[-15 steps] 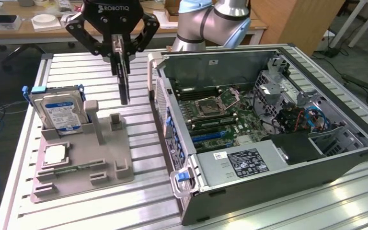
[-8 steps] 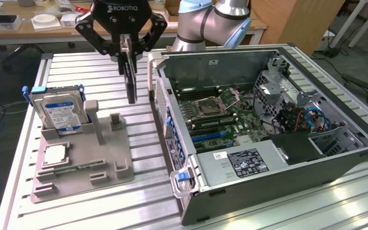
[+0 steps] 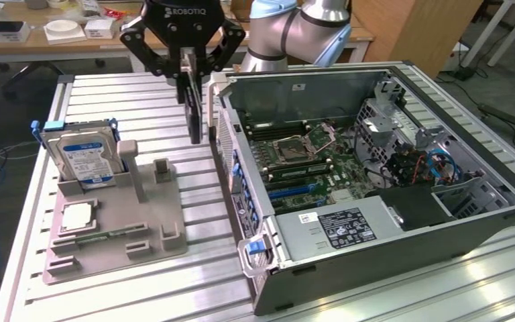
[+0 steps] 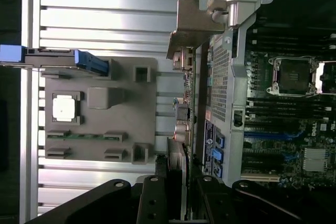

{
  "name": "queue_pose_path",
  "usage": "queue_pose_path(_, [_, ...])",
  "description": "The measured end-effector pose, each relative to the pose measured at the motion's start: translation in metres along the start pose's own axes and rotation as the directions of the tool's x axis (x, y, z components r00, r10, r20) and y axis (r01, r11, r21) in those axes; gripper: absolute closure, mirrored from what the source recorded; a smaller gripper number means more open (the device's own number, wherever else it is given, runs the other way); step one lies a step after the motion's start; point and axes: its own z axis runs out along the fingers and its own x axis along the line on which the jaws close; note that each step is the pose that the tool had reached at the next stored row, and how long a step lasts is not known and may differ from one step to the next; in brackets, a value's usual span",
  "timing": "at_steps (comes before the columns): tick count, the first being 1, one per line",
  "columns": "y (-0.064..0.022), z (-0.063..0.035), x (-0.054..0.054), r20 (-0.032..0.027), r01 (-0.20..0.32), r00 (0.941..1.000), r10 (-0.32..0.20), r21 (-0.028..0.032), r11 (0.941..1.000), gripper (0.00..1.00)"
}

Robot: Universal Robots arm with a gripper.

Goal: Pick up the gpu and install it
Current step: 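Pick up the gpu and move the gpu toward the slot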

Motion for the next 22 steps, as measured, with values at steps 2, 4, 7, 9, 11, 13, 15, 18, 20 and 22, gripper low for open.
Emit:
queue_pose_path(2, [-0.0001, 0.0000, -0.004, -0.0001, 0.000, 1.0000, 0.000, -0.0001, 1.0000, 0.73])
queue_pose_path(4, [-0.0002, 0.0000, -0.008, -0.0001, 0.000, 1.0000, 0.000, -0.0002, 1.0000, 0.73])
queue_pose_path(7, [-0.0003, 0.0000, -0.014, 0.0000, 0.000, 1.0000, 0.000, -0.0004, 1.0000, 0.73])
queue_pose_path(9, [-0.0004, 0.0000, -0.017, 0.0000, 0.000, 1.0000, 0.000, -0.0004, 1.0000, 0.73])
queue_pose_path(11, [-0.0005, 0.0000, -0.020, 0.0001, 0.000, 1.0000, 0.000, -0.0004, 1.0000, 0.73])
queue_pose_path(13, [-0.0006, 0.0000, -0.024, 0.0000, 0.000, 1.0000, 0.000, -0.0004, 1.0000, 0.73])
queue_pose_path(15, [-0.0007, 0.0000, -0.027, 0.0000, 0.000, 1.0000, 0.000, -0.0004, 1.0000, 0.73])
queue_pose_path(18, [-0.0008, -0.0001, -0.032, -0.0001, 0.000, 1.0000, 0.000, -0.0003, 1.0000, 0.73])
queue_pose_path(20, [-0.0009, 0.0000, -0.036, 0.0000, 0.000, 1.0000, 0.000, -0.0005, 1.0000, 0.73])
queue_pose_path(22, [-0.0010, 0.0000, -0.040, 0.0000, 0.000, 1.0000, 0.000, -0.0005, 1.0000, 0.73])
